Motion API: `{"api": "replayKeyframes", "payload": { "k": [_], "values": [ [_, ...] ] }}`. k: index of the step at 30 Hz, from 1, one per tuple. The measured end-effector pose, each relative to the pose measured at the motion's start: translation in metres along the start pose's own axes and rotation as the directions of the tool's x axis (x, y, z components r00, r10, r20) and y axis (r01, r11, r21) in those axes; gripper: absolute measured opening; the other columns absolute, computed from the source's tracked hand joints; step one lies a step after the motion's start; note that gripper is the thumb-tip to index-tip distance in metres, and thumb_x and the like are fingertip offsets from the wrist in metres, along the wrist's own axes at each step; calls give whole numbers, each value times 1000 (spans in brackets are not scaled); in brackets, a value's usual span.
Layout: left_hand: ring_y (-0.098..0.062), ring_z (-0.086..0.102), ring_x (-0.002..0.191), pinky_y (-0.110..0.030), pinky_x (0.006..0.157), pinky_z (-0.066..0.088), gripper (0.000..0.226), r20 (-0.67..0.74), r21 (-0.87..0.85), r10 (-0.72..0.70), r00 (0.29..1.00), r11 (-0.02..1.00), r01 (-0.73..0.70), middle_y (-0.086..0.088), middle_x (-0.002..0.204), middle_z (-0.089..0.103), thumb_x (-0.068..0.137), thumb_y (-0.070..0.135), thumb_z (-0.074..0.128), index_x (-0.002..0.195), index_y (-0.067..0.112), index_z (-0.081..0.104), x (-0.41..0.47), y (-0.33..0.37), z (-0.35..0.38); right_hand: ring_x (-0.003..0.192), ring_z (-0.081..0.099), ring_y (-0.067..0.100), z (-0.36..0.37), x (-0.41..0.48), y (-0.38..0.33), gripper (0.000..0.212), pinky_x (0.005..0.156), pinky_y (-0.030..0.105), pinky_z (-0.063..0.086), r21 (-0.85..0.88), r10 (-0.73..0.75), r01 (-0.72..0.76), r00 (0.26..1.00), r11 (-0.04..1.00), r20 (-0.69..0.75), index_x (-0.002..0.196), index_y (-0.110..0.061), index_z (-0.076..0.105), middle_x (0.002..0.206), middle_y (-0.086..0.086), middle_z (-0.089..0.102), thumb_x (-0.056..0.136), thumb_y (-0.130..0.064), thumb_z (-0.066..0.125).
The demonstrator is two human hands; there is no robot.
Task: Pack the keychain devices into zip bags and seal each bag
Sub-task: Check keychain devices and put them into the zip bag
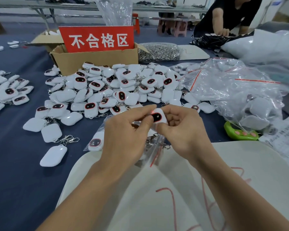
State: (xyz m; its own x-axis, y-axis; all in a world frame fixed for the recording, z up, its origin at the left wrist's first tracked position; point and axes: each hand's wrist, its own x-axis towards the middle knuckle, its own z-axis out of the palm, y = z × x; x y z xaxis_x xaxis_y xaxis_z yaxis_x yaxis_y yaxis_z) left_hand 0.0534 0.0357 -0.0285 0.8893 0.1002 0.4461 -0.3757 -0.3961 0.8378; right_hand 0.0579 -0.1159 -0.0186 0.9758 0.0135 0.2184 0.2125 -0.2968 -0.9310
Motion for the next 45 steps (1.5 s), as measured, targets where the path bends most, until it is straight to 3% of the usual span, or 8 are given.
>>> {"api": "replayKeyframes", "payload": {
  "k": [4, 15, 22, 26, 29, 32, 40, 45],
  "values": [
    [6, 70, 82, -16, 81, 53, 30, -27, 128, 32, 999, 991, -28, 36, 91, 71, 84, 29, 74, 107, 48, 73, 2, 0, -5, 59, 59, 2, -2, -3, 2, 36, 57, 13, 46, -180, -140, 115, 981, 977, -133, 81, -41, 77, 70, -20, 70, 80, -6, 77],
    [10, 66, 89, -2, 84, 45, 26, -79, 207, 276, 958, 945, -255, 27, 95, 70, 82, 19, 77, 107, 26, 81, -2, -6, -6, 72, 53, -5, -3, -6, -3, 26, 71, 5, 38, -424, -474, 360, 856, 831, -204, 90, -20, 82, 80, -16, 64, 75, 2, 82],
    [-10, 74, 78, -31, 81, 59, 22, 44, -272, -298, 953, 915, 299, 8, 84, 79, 89, 22, 76, 90, 44, 81, 6, 2, -5, 118, 53, 10, -7, -3, -6, 61, 105, 9, 36, -460, -483, 432, 876, 776, 8, 123, -27, 76, 131, -20, 64, 69, 4, 69],
    [-23, 68, 71, -40, 78, 58, 22, 147, -431, -461, 875, 766, 476, -11, 85, 78, 92, 6, 71, 88, 23, 84, 9, 3, -8, 111, 59, 1, -2, -4, -6, 60, 98, 9, 42, -374, -420, 397, 907, 838, 20, 126, -43, 62, 104, -57, 53, 79, -6, 64],
    [-15, 63, 61, -26, 62, 54, 24, 119, -470, -415, 902, 777, 419, -8, 76, 75, 95, 8, 66, 91, 23, 84, 10, 3, -9, 104, 63, -4, -2, -4, -1, 36, 89, 7, 44, -286, -338, 312, 940, 906, -43, 117, -38, 73, 100, -42, 65, 88, -19, 65],
    [-15, 62, 58, -21, 59, 52, 29, 61, -415, -315, 947, 855, 312, -6, 67, 71, 100, 14, 63, 86, 27, 84, 9, 1, -10, 86, 65, 6, -1, -3, 0, 21, 74, 13, 48, -247, -276, 248, 957, 937, -86, 105, -35, 77, 85, -12, 73, 94, -29, 60],
    [-6, 49, 51, -33, 62, 48, 20, -134, 30, -133, 982, 990, 138, 8, 54, 60, 92, 41, 64, 79, 33, 78, 6, -1, -17, 59, 60, 0, -13, 7, 1, 21, 62, 20, 46, -94, -34, 11, 970, 995, -240, 80, -19, 75, 65, -4, 71, 95, -22, 61],
    [-14, 45, 53, -31, 52, 37, 43, 153, 416, -21, 988, 908, -45, 7, 49, 48, 81, 56, 53, 59, 19, 59, -5, 4, -14, 50, 55, 17, -20, 8, -1, 14, 54, 37, 53, -74, 27, -46, 970, 996, -240, 75, -22, 75, 55, 7, 65, 82, -25, 64]
  ]
}}
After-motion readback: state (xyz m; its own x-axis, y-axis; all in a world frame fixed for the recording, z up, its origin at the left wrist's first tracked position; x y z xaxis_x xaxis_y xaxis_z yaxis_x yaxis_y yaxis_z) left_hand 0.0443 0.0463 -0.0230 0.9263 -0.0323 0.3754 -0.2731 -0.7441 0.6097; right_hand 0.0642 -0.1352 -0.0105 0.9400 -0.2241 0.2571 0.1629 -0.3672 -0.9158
